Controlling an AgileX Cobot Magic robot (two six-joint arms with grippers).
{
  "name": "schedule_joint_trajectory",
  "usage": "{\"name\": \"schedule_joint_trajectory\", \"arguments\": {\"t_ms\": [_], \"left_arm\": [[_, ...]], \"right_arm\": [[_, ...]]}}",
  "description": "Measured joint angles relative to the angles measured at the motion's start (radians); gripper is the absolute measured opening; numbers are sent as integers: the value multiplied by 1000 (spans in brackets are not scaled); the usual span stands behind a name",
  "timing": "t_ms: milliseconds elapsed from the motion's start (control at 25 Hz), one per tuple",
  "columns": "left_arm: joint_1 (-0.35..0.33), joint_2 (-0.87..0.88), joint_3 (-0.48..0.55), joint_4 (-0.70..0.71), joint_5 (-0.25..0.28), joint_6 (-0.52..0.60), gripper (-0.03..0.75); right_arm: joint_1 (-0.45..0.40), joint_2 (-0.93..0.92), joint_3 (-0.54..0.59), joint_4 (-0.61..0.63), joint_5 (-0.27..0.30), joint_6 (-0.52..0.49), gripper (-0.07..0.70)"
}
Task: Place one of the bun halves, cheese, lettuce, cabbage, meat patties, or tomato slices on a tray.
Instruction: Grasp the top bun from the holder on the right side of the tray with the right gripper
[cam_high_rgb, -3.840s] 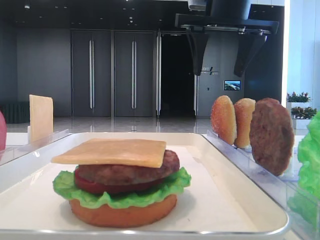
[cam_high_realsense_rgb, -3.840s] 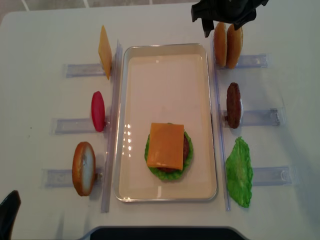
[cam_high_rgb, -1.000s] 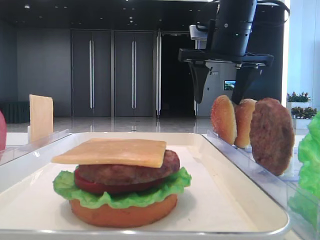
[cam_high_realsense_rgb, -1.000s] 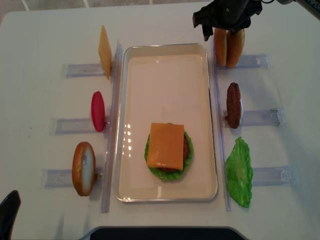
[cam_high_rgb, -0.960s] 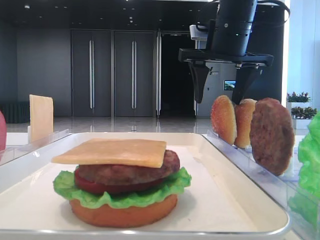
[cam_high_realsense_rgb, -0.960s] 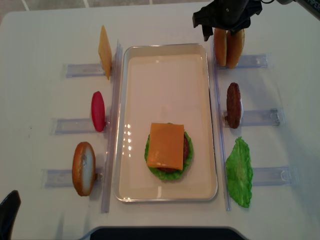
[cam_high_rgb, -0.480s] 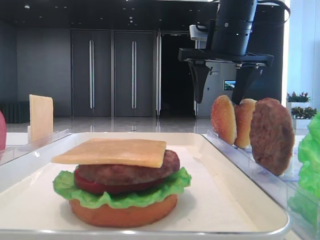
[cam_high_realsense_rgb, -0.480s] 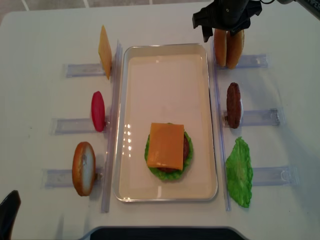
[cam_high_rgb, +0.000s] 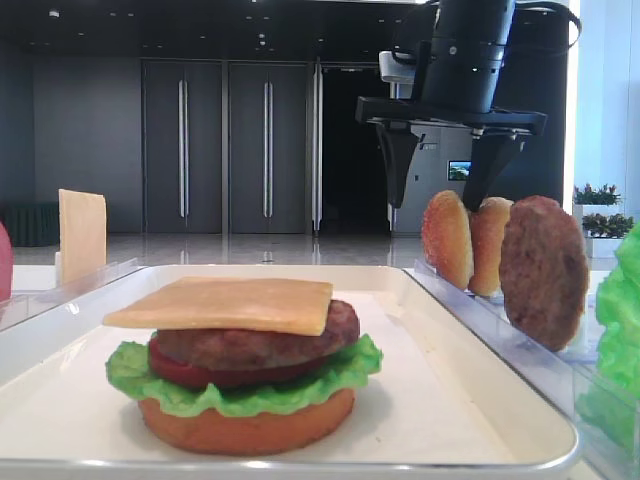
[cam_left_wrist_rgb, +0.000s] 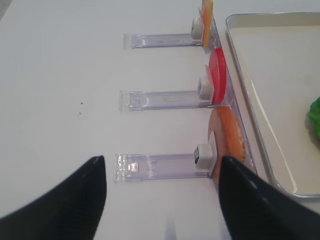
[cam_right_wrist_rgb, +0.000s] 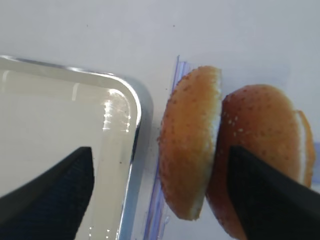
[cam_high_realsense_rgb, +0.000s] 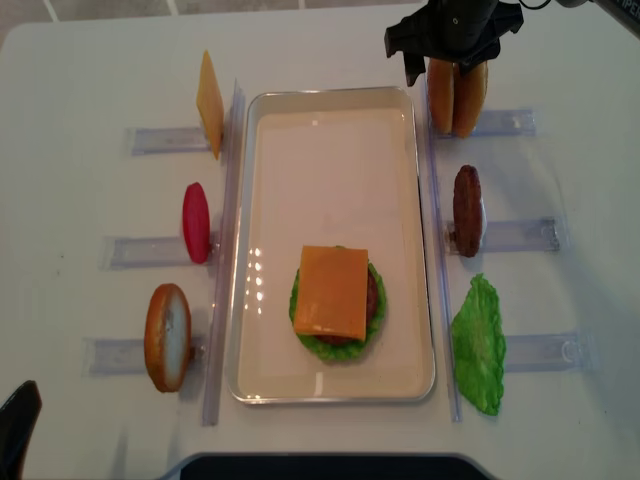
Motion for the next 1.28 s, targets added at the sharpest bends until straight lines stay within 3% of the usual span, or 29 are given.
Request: {"name": "schedule_joint_trajectory", "arguments": {"t_ms": [440, 640, 920, 1280], "left_arm": [[0, 0, 0, 0, 0, 0, 508], [0, 0, 0, 0, 0, 0, 503], [0, 0, 0, 0, 0, 0, 501], [0, 0, 0, 0, 0, 0, 494]], "right_arm": [[3, 24, -5, -36, -11, -2, 523], [3, 26, -5, -68, -20, -2, 429], [3, 27, -5, -110, -25, 0, 241], [3, 27, -5, -110, -21, -9, 241]]}}
